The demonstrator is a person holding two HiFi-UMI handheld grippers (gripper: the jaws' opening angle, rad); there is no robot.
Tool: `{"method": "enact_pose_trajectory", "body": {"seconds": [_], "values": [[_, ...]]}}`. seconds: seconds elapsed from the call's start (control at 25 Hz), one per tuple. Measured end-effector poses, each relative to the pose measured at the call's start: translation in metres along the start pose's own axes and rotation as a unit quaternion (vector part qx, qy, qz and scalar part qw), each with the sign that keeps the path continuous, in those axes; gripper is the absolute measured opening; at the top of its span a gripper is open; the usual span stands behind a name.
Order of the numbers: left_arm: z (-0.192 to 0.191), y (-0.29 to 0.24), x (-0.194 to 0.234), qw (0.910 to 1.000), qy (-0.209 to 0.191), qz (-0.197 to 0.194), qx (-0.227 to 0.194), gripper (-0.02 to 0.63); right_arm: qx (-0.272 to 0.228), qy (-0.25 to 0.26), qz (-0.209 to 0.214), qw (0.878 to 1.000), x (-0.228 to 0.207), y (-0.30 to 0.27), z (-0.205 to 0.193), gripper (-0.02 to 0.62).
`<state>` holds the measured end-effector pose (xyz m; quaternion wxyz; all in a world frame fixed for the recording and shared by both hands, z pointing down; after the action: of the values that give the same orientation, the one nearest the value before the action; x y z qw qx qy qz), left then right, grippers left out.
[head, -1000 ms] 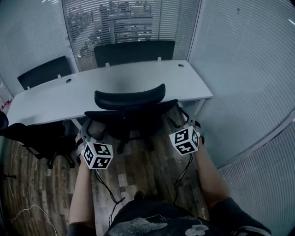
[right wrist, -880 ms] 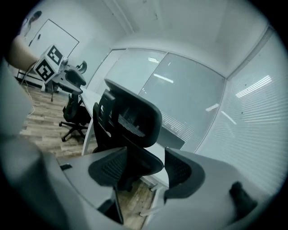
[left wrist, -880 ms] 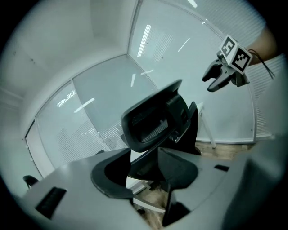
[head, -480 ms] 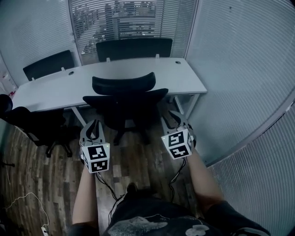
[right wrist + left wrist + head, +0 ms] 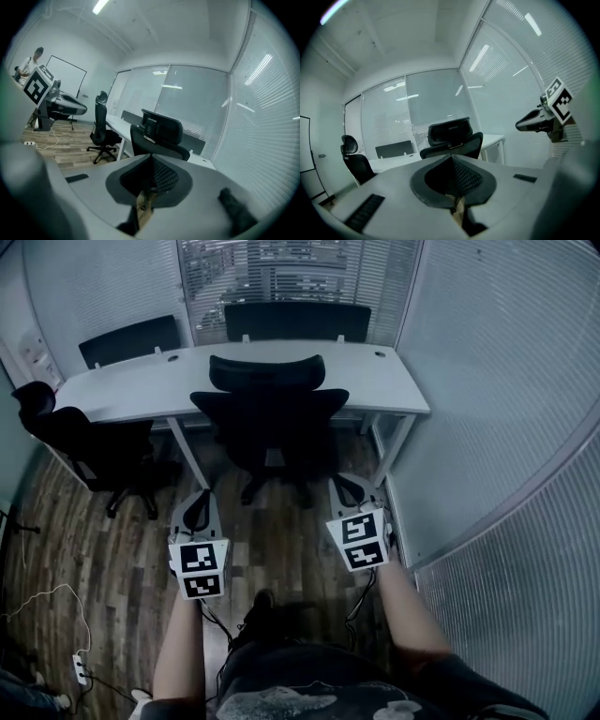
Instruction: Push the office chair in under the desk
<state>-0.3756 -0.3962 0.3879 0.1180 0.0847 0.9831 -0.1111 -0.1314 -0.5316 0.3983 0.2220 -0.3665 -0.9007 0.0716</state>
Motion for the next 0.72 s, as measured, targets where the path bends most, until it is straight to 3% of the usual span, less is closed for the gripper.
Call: {"method": "enact_pose_trajectory", "body": {"seconds": [0.24,0.72], "values": [[-0.008,0.051,-0.013,0.9999,0.001,0.000,0.011,0.012,-0.012,-0.019,0.035,0.999,0.026,0.031,-0.005,0.028],[-0.034,0.137,-0.023,0.9993,0.029,-0.004,0.023,0.012,-0.008,-0.002,0.063,0.998,0.086,0.083,-0.003,0.028]]}}
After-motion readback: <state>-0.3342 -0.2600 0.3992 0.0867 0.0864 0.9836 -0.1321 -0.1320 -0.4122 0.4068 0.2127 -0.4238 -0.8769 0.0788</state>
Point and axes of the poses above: the fingertips, and each gripper's own axes: y backward along the fingers, x to its left, z out of its top, the point moved 8 cm from there along y, backward along the fingers
